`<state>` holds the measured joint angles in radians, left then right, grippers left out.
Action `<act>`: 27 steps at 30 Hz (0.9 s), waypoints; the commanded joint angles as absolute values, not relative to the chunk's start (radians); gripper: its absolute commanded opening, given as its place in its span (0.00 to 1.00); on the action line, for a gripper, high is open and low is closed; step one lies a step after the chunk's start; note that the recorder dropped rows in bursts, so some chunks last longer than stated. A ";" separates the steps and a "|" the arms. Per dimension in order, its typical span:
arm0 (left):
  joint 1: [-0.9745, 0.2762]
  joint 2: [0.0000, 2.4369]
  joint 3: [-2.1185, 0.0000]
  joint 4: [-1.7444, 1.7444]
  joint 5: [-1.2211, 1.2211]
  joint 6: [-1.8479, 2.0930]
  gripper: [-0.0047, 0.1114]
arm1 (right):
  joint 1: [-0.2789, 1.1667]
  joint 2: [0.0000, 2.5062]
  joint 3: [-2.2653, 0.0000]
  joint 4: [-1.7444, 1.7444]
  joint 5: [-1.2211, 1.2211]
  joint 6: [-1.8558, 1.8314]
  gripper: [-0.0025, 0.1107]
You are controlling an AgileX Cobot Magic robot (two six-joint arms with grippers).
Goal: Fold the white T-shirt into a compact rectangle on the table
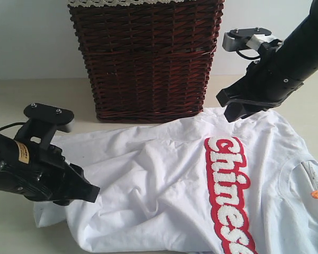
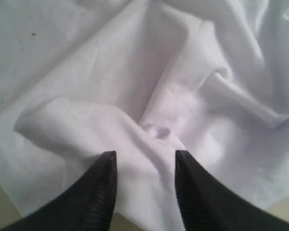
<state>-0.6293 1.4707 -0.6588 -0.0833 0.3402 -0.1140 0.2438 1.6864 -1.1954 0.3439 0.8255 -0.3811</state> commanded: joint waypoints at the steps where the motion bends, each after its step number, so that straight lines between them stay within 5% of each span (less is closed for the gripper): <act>1: -0.627 1.471 -0.665 -0.061 0.342 -0.107 0.55 | 0.244 1.676 -1.192 0.348 0.833 -0.391 0.30; 14: -0.327 1.426 -0.665 -0.135 0.507 -0.198 0.58 | 0.244 1.676 -1.192 0.360 0.819 -0.391 0.30; 22: -0.558 1.392 -0.665 -0.651 0.689 0.550 0.26 | 0.244 1.676 -1.192 0.363 0.817 -0.391 0.30; 27: -0.815 1.412 -0.643 -0.375 0.592 0.562 0.45 | 0.244 1.676 -1.192 0.363 0.821 -0.391 0.30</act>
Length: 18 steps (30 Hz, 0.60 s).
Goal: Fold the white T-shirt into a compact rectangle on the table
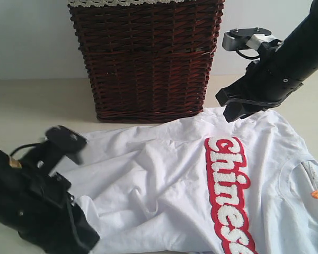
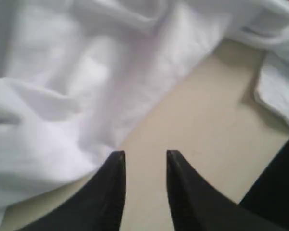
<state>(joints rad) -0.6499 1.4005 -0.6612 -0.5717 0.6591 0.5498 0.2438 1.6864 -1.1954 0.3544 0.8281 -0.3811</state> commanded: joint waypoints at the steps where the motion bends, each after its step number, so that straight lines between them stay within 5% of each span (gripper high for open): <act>1: -0.859 1.422 -0.635 -0.299 0.574 0.528 0.49 | 0.244 1.676 -1.192 0.363 0.821 -0.391 0.30; 6: -0.975 1.497 -0.604 0.184 0.543 0.196 0.55 | 0.244 1.676 -1.192 0.363 0.824 -0.395 0.30; 14: -0.977 1.645 -0.604 0.546 0.484 -0.070 0.55 | 0.244 1.676 -1.192 0.363 0.831 -0.396 0.30; 18: -0.977 1.688 -0.604 0.594 0.471 -0.089 0.39 | 0.244 1.676 -1.192 0.363 0.832 -0.396 0.30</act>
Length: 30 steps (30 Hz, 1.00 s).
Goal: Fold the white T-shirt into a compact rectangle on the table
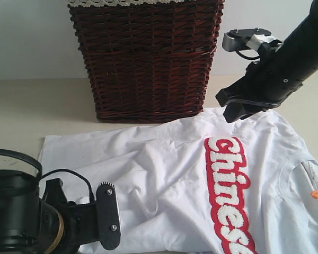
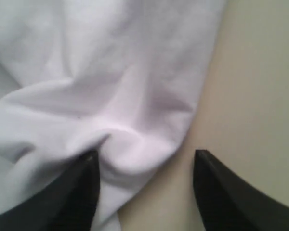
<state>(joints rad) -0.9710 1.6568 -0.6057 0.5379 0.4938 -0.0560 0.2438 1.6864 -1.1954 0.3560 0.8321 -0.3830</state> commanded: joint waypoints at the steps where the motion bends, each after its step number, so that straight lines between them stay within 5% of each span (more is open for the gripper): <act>1: -0.977 1.687 -0.604 0.594 0.470 -0.089 0.33 | 0.244 1.676 -1.192 0.363 0.832 -0.396 0.30; 5: -0.979 1.674 -0.616 0.553 0.471 -0.089 0.04 | 0.244 1.676 -1.192 0.365 0.831 -0.398 0.30; 11: -0.979 1.607 -0.685 0.264 0.541 0.018 0.04 | 0.244 1.676 -1.192 0.367 0.831 -0.398 0.30; 18: -0.976 1.570 -0.839 -0.177 0.929 0.247 0.04 | 0.244 1.676 -1.192 0.367 0.823 -0.398 0.30; 25: -0.919 1.570 -0.939 -0.674 0.948 0.624 0.04 | 0.244 1.676 -1.192 0.367 0.831 -0.398 0.30; 30: -0.917 1.582 -0.935 -0.581 1.014 0.608 0.04 | 0.244 1.676 -1.192 0.367 0.835 -0.398 0.30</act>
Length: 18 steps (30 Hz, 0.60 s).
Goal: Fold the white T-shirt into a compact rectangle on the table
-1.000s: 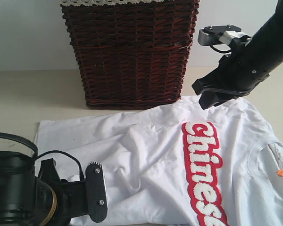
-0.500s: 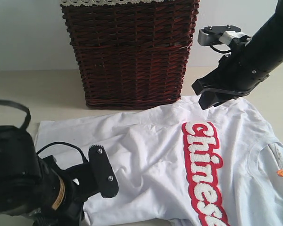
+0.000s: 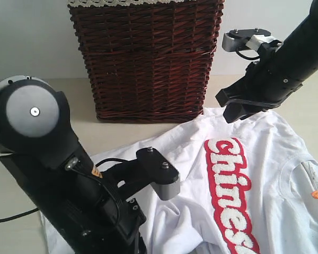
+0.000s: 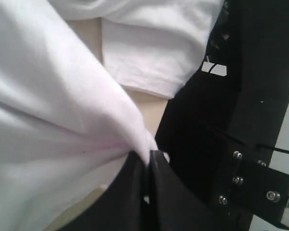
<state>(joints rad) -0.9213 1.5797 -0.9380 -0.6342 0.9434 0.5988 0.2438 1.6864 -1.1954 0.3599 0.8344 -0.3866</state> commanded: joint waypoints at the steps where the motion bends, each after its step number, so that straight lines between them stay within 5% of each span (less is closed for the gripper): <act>1: -0.917 1.587 -0.930 -0.537 1.023 0.580 0.04 | 0.244 1.676 -1.192 0.367 0.835 -0.398 0.30; 6: -0.917 1.618 -0.892 -0.314 0.977 0.387 0.11 | 0.244 1.676 -1.192 0.367 0.838 -0.398 0.30; 13: -0.917 1.611 -0.886 -0.292 0.967 0.383 0.48 | 0.244 1.676 -1.192 0.367 0.840 -0.398 0.30; 18: -0.917 1.485 -0.886 -0.314 0.941 0.447 0.44 | 0.244 1.676 -1.192 0.365 0.836 -0.398 0.30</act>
